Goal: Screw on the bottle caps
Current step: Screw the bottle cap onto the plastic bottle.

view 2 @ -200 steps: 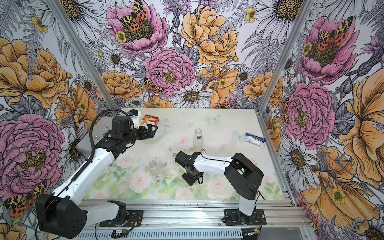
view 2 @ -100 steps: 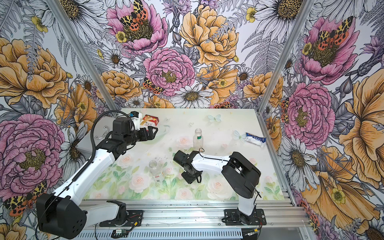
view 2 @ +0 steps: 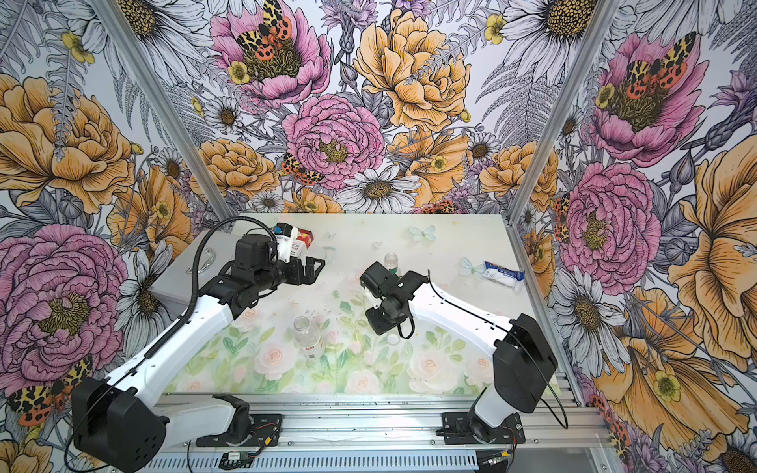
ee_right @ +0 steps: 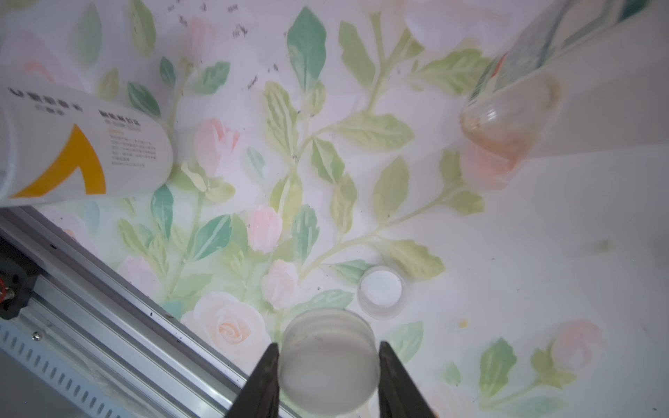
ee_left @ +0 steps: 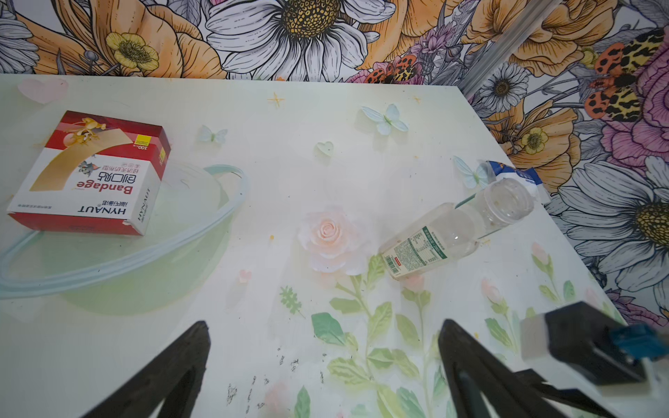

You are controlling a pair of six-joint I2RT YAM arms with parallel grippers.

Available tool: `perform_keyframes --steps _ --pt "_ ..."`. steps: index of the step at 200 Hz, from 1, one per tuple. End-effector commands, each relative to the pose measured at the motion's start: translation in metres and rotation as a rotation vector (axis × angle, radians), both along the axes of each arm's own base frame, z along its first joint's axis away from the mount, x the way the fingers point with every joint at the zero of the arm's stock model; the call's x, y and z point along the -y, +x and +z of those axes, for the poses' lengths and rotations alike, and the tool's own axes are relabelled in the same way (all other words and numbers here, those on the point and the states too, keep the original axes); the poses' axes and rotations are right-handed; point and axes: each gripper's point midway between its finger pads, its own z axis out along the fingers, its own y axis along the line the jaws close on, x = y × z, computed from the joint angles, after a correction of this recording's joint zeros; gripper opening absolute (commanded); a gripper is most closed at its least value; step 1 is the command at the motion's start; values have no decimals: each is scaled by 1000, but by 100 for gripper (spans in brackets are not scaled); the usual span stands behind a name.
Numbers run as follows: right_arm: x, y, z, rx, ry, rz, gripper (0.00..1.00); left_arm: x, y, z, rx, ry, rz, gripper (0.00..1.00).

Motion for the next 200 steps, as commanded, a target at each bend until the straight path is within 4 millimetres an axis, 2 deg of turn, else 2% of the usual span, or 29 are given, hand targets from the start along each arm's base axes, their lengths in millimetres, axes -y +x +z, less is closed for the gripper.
perform_keyframes --steps 1,36,64,111,133,199,200 --pt "28 15 34 29 -22 -42 38 13 3 13 90 -13 -32 99" --pt "46 54 77 64 -10 -131 37 51 2 25 322 -5 -147 99" --pt "56 76 93 43 -26 -185 37 81 -2 28 451 -59 -271 99" --pt "48 104 96 35 -32 -201 37 126 -5 4 518 1 -510 99" --pt "44 112 102 49 -22 -201 37 140 -1 -9 529 1 -578 99" --pt "36 127 91 12 -47 -202 37 175 17 -34 639 25 -688 99" --pt "36 128 92 30 -61 -148 35 175 17 -34 639 25 -690 99"
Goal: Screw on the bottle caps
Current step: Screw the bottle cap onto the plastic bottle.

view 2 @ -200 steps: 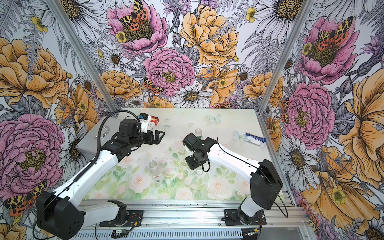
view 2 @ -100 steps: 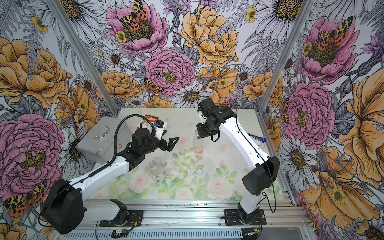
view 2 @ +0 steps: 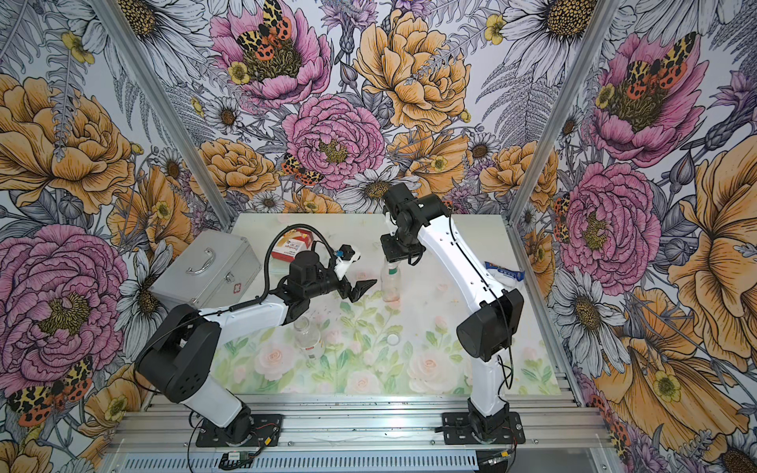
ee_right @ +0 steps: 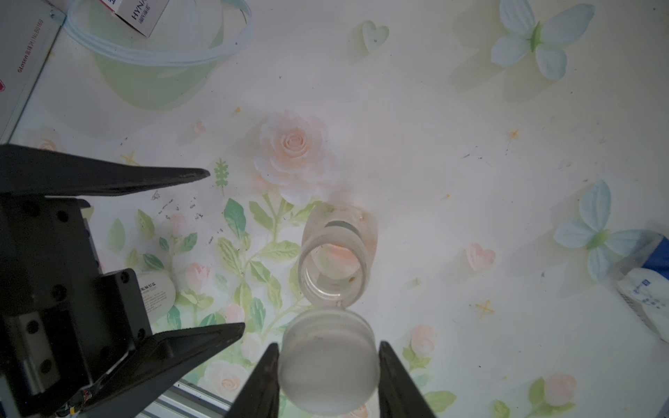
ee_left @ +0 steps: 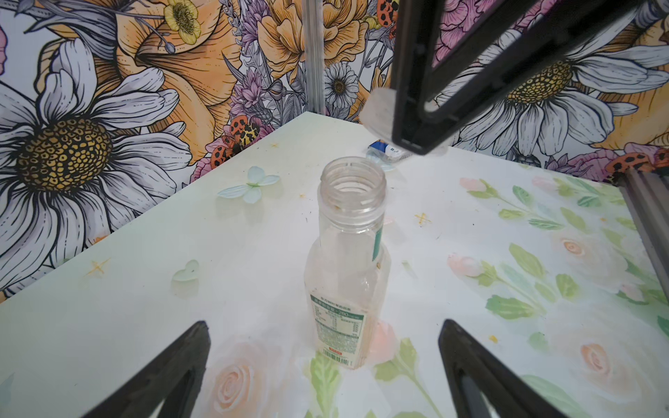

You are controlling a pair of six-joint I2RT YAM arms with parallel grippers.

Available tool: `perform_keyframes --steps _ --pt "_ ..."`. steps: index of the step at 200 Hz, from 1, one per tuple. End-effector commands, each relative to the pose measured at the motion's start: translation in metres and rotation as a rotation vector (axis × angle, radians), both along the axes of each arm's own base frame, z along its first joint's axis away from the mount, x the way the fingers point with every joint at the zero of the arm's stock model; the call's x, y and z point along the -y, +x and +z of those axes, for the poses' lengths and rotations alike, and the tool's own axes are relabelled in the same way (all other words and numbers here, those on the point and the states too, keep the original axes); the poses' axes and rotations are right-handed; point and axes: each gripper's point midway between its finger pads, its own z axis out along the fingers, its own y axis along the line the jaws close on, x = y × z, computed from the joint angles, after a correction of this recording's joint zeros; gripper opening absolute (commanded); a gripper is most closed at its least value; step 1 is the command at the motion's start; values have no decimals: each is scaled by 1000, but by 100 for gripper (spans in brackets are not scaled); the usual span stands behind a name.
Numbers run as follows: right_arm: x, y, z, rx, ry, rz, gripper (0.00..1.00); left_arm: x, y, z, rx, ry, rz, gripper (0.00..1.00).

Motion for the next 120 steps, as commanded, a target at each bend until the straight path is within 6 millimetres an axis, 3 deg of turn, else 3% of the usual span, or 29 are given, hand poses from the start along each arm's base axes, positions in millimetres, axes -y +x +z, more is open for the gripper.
perform_keyframes --steps 1,42,45,53,120 --pt "1 6 -2 11 -49 86 35 19 6 20 143 -31 -85 99" --pt "2 7 4 20 -55 112 35 35 16 5 127 -39 -137 99" --pt "2 6 4 17 -54 113 35 37 18 -9 104 -26 -139 99" --pt "1 5 5 16 -45 116 35 39 20 -15 96 -26 -146 99" --pt "3 3 9 4 -24 111 35 61 22 -44 25 -50 -219 97"
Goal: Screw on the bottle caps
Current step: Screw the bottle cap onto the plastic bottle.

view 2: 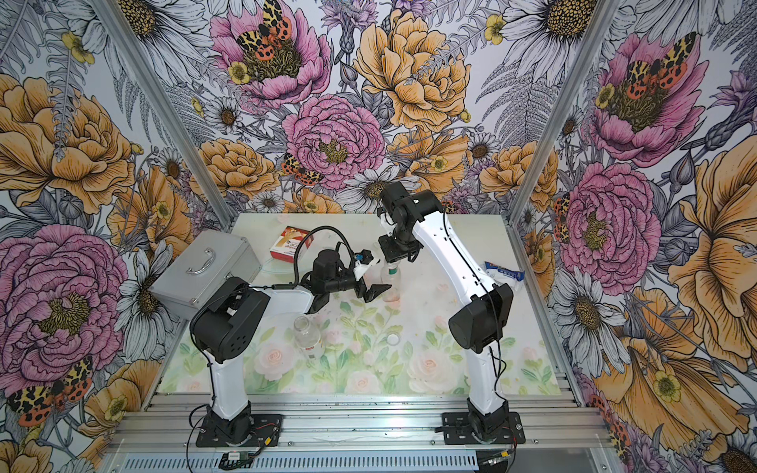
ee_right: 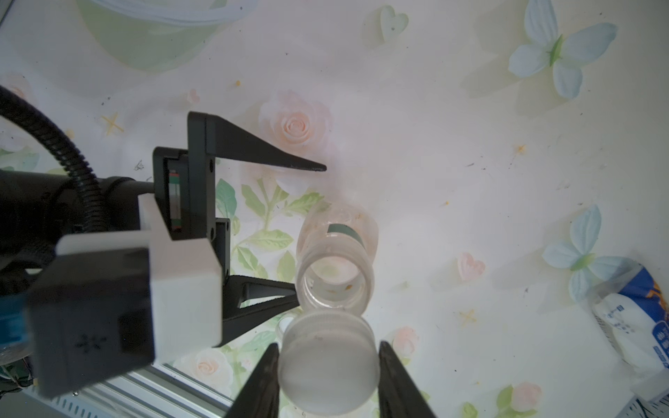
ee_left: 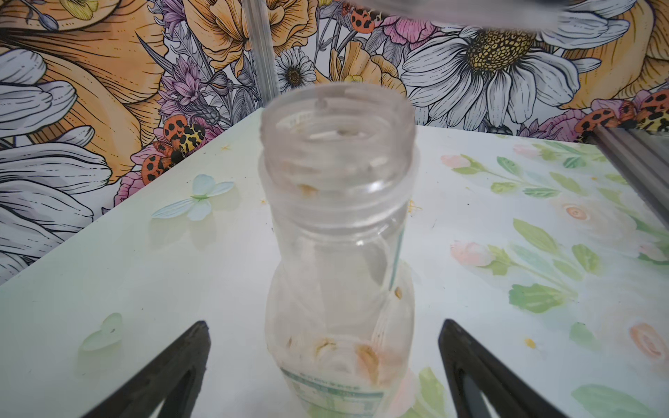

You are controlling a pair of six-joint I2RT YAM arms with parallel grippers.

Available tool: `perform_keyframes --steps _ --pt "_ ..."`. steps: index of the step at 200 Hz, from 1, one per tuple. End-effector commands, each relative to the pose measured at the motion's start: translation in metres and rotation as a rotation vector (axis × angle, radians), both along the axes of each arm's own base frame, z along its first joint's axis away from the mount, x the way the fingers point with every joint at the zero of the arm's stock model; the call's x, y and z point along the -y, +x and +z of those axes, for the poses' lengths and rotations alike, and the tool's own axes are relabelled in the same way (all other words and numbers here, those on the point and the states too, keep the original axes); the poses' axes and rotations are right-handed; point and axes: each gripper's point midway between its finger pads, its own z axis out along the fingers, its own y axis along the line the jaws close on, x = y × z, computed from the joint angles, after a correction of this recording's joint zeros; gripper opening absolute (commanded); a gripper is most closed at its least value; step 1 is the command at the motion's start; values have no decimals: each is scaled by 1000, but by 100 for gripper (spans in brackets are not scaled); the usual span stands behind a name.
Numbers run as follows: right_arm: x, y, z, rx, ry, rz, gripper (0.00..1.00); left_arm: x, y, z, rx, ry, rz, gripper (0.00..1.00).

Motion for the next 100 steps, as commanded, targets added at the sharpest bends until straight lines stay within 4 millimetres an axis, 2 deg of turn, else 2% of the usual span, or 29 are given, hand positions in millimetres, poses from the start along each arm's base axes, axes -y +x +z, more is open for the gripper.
perform_keyframes --steps 1,13,45,74,100 --pt "2 0 13 21 26 1 35 14 -1 11 29 -48 -50 97" --pt "2 -1 15 21 33 -1 35 17 1 7 23 -52 -59 93" --pt "5 -1 17 17 49 -9 35 23 0 6 29 -74 -87 75" --pt "9 -2 17 11 48 -18 35 24 -5 12 46 -86 -108 53" --pt "8 -7 21 2 68 -19 35 27 -16 19 85 -81 -135 48"
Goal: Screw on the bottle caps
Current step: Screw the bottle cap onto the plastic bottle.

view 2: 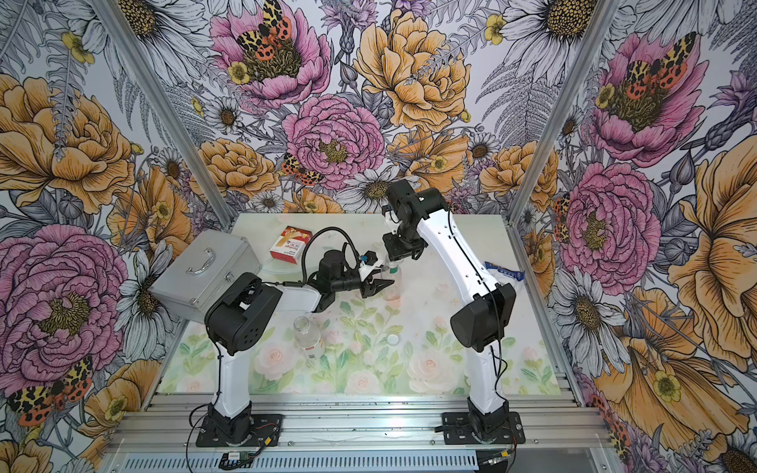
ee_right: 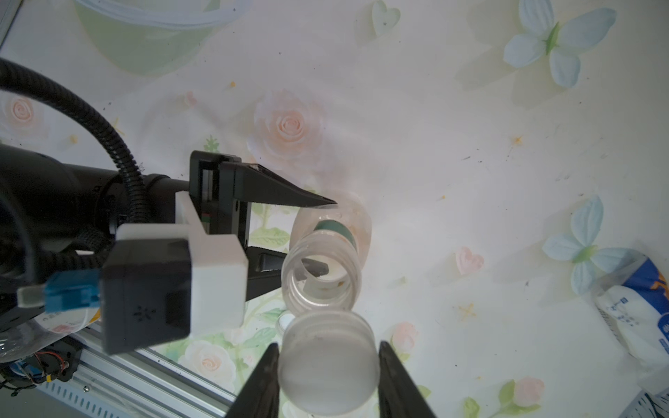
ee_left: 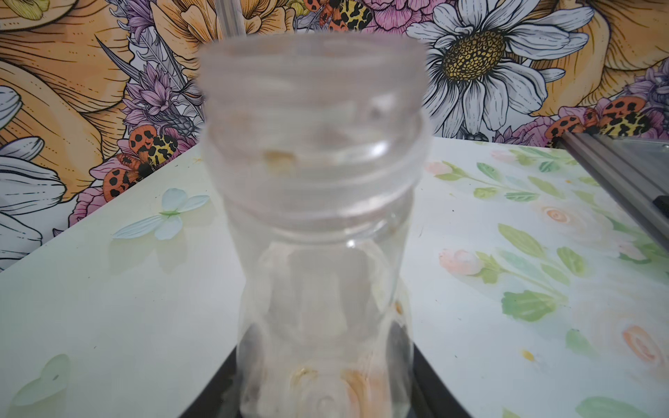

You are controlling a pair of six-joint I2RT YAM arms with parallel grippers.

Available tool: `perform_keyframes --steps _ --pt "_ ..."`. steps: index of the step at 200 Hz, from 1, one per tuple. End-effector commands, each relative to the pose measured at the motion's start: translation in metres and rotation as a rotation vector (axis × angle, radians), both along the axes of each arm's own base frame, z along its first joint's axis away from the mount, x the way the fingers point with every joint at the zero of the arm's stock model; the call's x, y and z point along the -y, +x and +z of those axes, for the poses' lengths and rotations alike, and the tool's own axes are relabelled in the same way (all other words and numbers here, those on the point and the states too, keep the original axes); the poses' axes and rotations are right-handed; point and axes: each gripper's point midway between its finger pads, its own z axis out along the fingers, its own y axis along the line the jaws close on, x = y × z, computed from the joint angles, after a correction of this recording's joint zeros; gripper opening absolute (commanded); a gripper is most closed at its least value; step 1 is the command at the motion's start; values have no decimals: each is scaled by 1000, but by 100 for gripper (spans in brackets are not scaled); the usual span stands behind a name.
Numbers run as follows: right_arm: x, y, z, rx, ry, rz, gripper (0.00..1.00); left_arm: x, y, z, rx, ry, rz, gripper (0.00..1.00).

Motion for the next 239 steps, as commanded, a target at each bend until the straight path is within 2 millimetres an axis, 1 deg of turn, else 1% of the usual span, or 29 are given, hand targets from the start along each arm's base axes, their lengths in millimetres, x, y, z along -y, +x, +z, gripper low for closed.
perform_keyframes --steps 1,34,51,76,129,160,219,239 --pt "1 -7 20 23 47 -2 35 9 -16 23 84 -34 -61 48" --pt "9 -16 21 22 25 -12 35 15 -31 23 68 -18 -89 49" --pt "14 -21 16 6 4 -14 35 19 -38 20 51 -5 -106 49" --pt "20 -26 6 -20 -33 -15 35 22 -42 19 35 -9 -117 50" --pt "31 -38 -5 -48 -77 -17 35 27 -49 19 16 -18 -149 51" --pt "29 -41 -8 -64 -64 -6 35 31 -51 18 11 -19 -164 51" --pt "23 -35 -13 -65 -63 17 35 41 -60 16 23 -8 -207 50" --pt "22 -35 -17 -79 -65 21 35 43 -59 14 19 -6 -208 50"
